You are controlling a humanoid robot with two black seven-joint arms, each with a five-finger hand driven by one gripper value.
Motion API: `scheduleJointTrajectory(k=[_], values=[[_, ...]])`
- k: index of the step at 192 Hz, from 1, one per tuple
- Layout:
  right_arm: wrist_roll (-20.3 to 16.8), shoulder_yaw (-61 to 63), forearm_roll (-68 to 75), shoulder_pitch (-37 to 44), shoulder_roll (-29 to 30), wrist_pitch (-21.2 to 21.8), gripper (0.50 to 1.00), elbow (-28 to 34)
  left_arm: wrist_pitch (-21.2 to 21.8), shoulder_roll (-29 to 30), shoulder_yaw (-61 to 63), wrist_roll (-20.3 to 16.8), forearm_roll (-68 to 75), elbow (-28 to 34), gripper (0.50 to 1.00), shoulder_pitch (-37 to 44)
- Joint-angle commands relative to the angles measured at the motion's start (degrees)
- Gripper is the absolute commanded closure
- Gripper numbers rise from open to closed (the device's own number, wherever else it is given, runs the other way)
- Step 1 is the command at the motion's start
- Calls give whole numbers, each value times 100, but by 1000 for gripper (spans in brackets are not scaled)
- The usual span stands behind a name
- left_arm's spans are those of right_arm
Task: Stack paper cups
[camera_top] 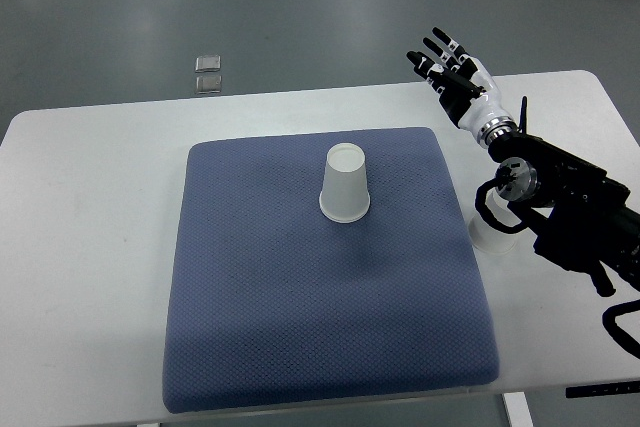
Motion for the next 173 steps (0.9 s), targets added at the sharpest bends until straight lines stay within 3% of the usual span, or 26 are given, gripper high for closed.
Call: scheduleJointTrajectory(k=[1, 95, 123, 173], values=[[8, 9, 0, 7, -1, -7, 587, 0, 1, 0, 7, 0, 0, 1, 500, 1], [-1, -62, -114, 200, -1, -236, 587, 9, 1, 0, -1, 0, 0, 1, 500, 1], [-27, -158, -255, 420, -221, -236, 587, 132, 1, 0, 7, 0, 0, 1, 500, 1], [-80, -879, -1802, 1167, -836, -218, 589, 334, 1, 0, 7, 0, 0, 1, 500, 1]])
